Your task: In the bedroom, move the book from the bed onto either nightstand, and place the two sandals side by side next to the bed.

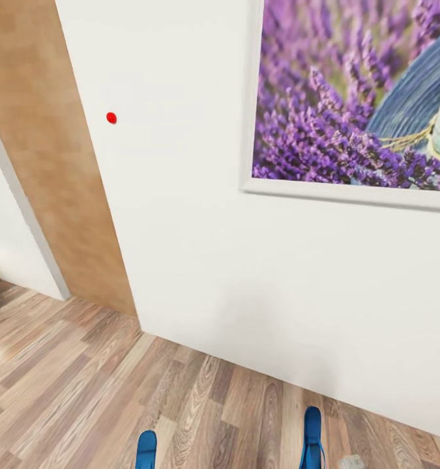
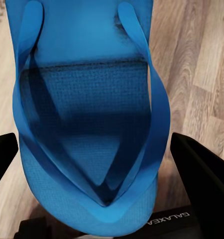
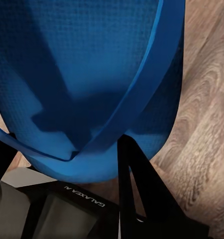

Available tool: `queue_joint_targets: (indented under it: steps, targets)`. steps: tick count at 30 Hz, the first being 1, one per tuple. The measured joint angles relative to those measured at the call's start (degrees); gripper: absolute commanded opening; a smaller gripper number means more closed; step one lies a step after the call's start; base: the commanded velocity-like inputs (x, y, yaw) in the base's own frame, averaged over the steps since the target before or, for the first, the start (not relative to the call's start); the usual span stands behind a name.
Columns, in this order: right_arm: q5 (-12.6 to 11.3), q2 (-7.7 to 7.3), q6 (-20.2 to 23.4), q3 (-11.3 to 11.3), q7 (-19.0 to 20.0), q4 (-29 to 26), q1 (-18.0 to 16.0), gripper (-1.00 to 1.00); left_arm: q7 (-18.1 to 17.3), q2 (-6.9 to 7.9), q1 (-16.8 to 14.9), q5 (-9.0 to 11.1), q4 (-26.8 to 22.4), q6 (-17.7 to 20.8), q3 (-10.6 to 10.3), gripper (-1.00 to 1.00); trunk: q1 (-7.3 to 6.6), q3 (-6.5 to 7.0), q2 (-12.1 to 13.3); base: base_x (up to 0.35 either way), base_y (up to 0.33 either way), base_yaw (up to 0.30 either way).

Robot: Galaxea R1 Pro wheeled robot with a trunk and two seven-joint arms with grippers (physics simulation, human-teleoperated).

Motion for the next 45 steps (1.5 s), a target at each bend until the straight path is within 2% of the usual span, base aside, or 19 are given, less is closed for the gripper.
queue_joint_targets:
  steps: [21,30,45]
  targets:
    - [-0.04,0.01,-0.04,0.0,0.0,0.0,0.01,-1.0,-0.03,0.0,0.0,-0.04,0.05,0.0,0.0,-1.0,0.01,0.0,0.0,0.009,-0.004,0.246]
    - [-0.01,-0.01,-0.04,-0.01,-0.01,0.01,-0.01,-1.0,-0.02,0.0,0.01,-0.04,0.05,0.0,0.01,-1.0,-0.01,0.0,0.0,0.167,-0.122,0.251]
    - [0.0,0.01,-0.03,-0.02,-0.04,0.0,0.0,-1.0,-0.03,0.0,0.0,0.02,0.06,0.0,0.0,-1.0,0.01,0.0,0.0,0.01,-0.006,0.251]
